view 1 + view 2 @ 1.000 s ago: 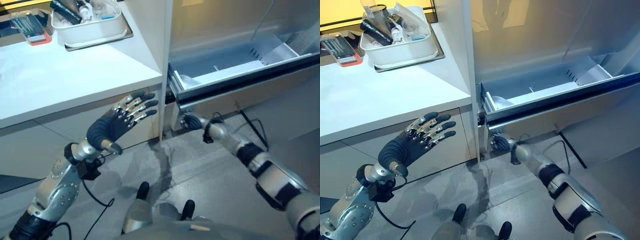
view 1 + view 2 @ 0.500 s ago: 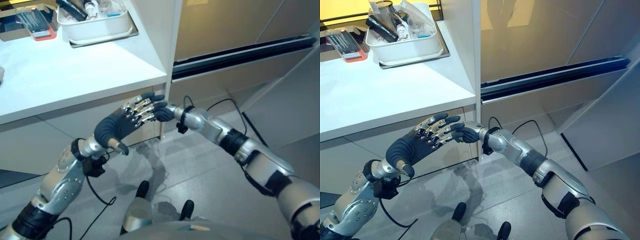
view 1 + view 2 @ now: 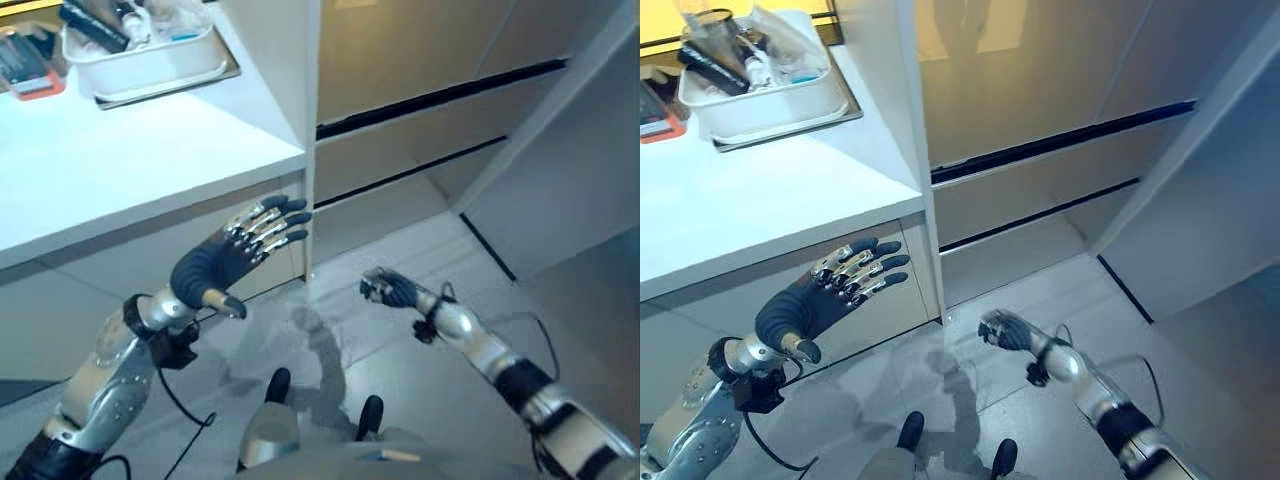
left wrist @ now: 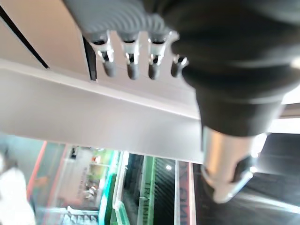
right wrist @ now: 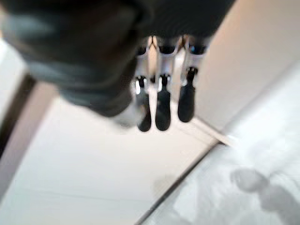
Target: Take the drinks into the refrigerator
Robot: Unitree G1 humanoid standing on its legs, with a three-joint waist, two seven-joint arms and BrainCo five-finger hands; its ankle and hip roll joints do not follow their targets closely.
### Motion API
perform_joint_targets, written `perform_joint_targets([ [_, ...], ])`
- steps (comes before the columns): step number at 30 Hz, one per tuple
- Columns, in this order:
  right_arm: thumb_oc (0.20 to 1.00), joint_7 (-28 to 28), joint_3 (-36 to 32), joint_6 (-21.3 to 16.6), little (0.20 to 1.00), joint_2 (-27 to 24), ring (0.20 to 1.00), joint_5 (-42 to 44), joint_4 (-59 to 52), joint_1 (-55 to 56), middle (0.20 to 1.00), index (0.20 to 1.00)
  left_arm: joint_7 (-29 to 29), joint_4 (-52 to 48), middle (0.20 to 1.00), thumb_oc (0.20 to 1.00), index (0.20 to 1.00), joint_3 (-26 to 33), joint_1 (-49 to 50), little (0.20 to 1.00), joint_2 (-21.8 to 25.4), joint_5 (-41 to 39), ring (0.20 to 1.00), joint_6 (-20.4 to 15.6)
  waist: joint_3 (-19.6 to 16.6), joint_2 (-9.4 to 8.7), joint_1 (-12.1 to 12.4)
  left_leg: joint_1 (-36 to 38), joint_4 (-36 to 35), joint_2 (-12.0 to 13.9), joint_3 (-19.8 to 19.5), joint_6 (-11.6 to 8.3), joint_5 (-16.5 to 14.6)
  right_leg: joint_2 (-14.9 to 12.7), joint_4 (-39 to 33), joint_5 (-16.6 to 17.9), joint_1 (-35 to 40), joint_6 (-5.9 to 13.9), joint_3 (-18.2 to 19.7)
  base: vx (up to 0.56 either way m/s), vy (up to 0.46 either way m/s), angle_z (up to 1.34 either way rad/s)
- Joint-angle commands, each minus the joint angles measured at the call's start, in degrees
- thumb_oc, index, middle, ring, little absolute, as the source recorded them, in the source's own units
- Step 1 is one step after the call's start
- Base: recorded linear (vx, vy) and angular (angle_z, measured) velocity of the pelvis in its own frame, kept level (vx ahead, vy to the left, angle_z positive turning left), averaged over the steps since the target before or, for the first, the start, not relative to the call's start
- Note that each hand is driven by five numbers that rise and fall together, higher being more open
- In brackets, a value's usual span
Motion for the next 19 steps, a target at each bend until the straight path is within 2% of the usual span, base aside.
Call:
perform_joint_targets([
  [1, 1.000, 0.5, -3.3, -2.9, 1.000, -0.8, 1.000, 10.2, -3.8, 4.6, 1.000, 1.000, 2.4, 5.7, 1.000, 1.000, 1.000, 1.9, 2.7, 1.000, -2.7, 4.9, 1.000, -4.9, -3.1, -0.47, -3.9, 3.7, 2.5, -4.6, 2.3, 5.99, -7.9, 0.8, 3.7, -5.6, 1.5, 0.07, -0.4, 0.01, 0.035, -0.10],
  [4, 1.000, 0.4, -8.2, -2.8, 1.000, -0.6, 1.000, 11.9, -3.7, 10.3, 1.000, 1.000, 4.3, 14.9, 1.000, 1.000, 1.000, 1.2, 4.9, 1.000, -5.8, 10.1, 1.000, -5.8, -4.0, -0.11, -5.1, 4.3, 2.2, -4.4, 2.9, 6.03, -7.9, 0.8, 3.5, -5.5, 1.9, 0.21, -0.1, 0.00, 0.031, -0.08],
  [5, 1.000, 0.3, -10.6, -2.7, 1.000, -0.3, 1.000, 12.6, -2.3, 12.9, 1.000, 1.000, 5.8, 20.5, 1.000, 1.000, 1.000, 0.9, 5.8, 1.000, -8.1, 13.2, 1.000, -6.1, -4.6, 0.15, -5.8, 4.6, 2.1, -4.4, 3.2, 6.06, -8.0, 0.8, 3.4, -5.5, 2.0, 0.28, 0.1, 0.00, 0.000, 0.00],
  [6, 1.000, 0.3, -10.6, -2.7, 1.000, -0.4, 1.000, 12.5, -2.3, 13.0, 1.000, 1.000, 5.8, 20.7, 1.000, 1.000, 1.000, 0.8, 5.7, 1.000, -8.1, 13.3, 1.000, -6.2, -4.6, 0.20, -5.8, 4.6, 2.1, -4.4, 3.2, 6.06, -8.0, 0.8, 3.4, -5.5, 2.0, 0.28, 0.1, -0.01, 0.027, -0.14],
  [10, 1.000, -2.0, -12.5, -1.7, 1.000, 0.6, 1.000, 10.0, 6.7, 14.4, 1.000, 1.000, 11.4, 42.3, 1.000, 1.000, 1.000, -1.3, 3.6, 1.000, -15.1, 24.4, 1.000, -6.5, -5.4, 0.68, -7.0, 5.0, 2.0, -4.5, 4.1, 6.19, -8.0, 0.7, 3.5, -5.3, 2.1, 0.31, 0.8, -0.04, 0.023, -0.16],
  [12, 1.000, -2.9, -12.5, -0.9, 1.000, 1.5, 1.000, 8.4, 13.5, 14.2, 1.000, 1.000, 16.1, 53.5, 1.000, 1.000, 1.000, -1.3, 1.7, 1.000, -18.8, 32.5, 1.000, -7.5, -5.8, 1.05, -7.4, 5.2, 2.0, -4.6, 4.6, 6.25, -8.0, 0.7, 3.4, -5.2, 2.2, 0.28, 1.2, -0.05, 0.024, -0.08],
  [15, 1.000, -4.6, -13.4, 1.5, 1.000, 4.7, 1.000, 7.8, 28.6, 11.8, 1.000, 1.000, 22.9, 80.1, 1.000, 1.000, 1.000, 1.5, -4.4, 1.000, -26.3, 40.9, 1.000, -4.1, -6.5, 1.41, -8.1, 5.3, 1.8, -4.7, 5.3, 6.39, -7.8, 0.8, 3.1, -5.0, 2.0, 0.22, 1.8, -0.06, 0.014, -0.10],
  [17, 1.000, -5.2, -14.6, 3.1, 1.000, 6.6, 1.000, 8.6, 35.4, 10.5, 1.000, 1.000, 24.6, 91.3, 1.000, 1.000, 1.000, 3.7, -6.5, 1.000, -29.1, 43.9, 1.000, -1.3, -7.2, 1.62, -8.4, 5.5, 1.6, -4.7, 5.7, 6.49, -7.8, 0.8, 2.8, -4.8, 2.0, 0.13, 2.2, -0.03, 0.008, -0.04],
  [18, 1.000, -5.9, -15.2, 4.2, 1.000, 7.6, 1.000, 7.4, 39.3, 10.0, 1.000, 1.000, 25.8, 98.3, 1.000, 1.000, 1.000, 6.1, -6.8, 1.000, -30.3, 47.2, 1.000, 1.3, -7.5, 1.72, -8.4, 6.0, 1.3, -4.7, 6.1, 6.51, -7.8, 0.9, 2.4, -4.7, 2.5, 0.07, 2.4, 0.01, 0.008, -0.04],
  [19, 1.000, -6.7, -15.7, 5.0, 1.000, 7.9, 1.000, 6.4, 40.9, 9.6, 1.000, 1.000, 27.3, 101.1, 1.000, 1.000, 1.000, 6.1, -7.3, 1.000, -30.8, 50.7, 1.000, 2.8, -8.2, 1.78, -8.5, 6.1, 1.1, -4.8, 6.2, 6.56, -7.8, 0.9, 2.0, -4.5, 2.5, 0.13, 2.6, 0.03, 0.012, -0.05],
])
